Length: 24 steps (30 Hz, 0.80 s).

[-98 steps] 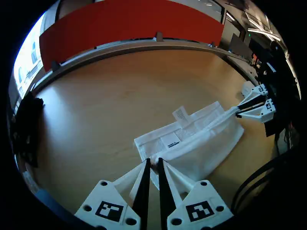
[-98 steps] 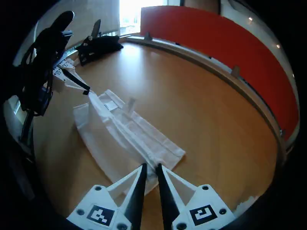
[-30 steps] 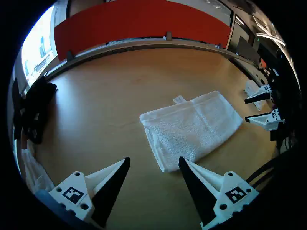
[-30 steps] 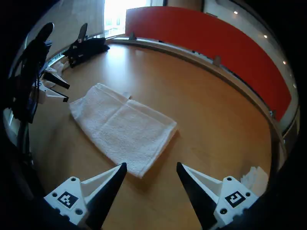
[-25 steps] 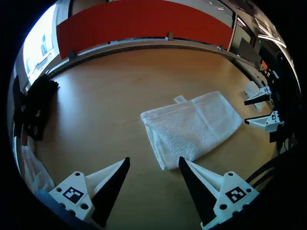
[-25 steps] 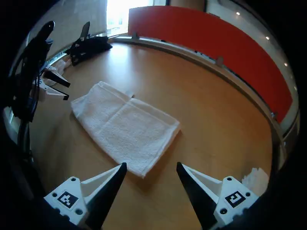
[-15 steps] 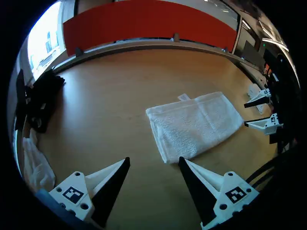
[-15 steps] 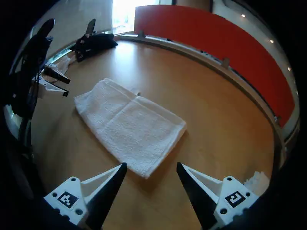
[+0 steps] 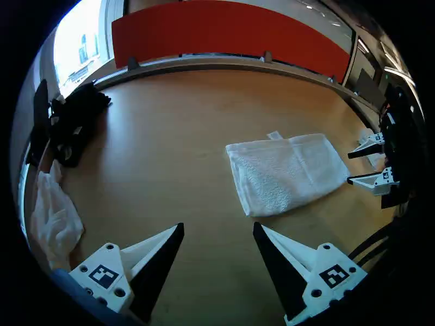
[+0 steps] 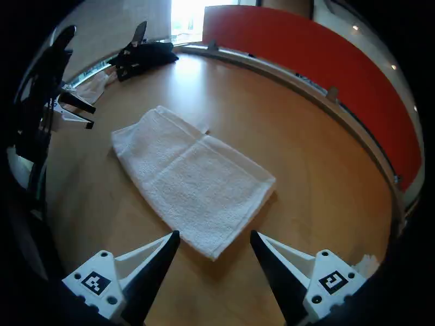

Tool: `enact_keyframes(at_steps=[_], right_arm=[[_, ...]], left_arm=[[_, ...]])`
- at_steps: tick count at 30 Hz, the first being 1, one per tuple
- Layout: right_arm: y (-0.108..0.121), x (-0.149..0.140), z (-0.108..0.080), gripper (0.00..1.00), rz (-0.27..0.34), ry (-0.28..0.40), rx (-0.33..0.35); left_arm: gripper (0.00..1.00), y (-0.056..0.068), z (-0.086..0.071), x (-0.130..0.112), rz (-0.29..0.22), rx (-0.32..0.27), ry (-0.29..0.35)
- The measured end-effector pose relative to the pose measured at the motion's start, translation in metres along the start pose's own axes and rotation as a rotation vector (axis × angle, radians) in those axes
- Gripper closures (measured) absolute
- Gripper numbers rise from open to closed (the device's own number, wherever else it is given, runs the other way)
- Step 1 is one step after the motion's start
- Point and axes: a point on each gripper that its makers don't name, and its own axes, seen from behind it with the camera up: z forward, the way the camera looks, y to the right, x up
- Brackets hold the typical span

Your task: Fold towel

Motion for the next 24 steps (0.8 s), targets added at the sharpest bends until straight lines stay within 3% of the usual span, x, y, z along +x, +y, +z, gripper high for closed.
enact_keyframes(at_steps=[9,24], right_arm=[[-0.003,-0.011,0.004,0.05,-0.029,-0.029,0.027],[-0.006,-0.034,0.002,0.52,-0.036,-0.081,0.079]], left_arm=[[0.06,-0.013,-0.014,-0.013,-0.042,0.034,-0.007],[0.06,-0.024,-0.029,-0.030,-0.084,0.062,-0.020]])
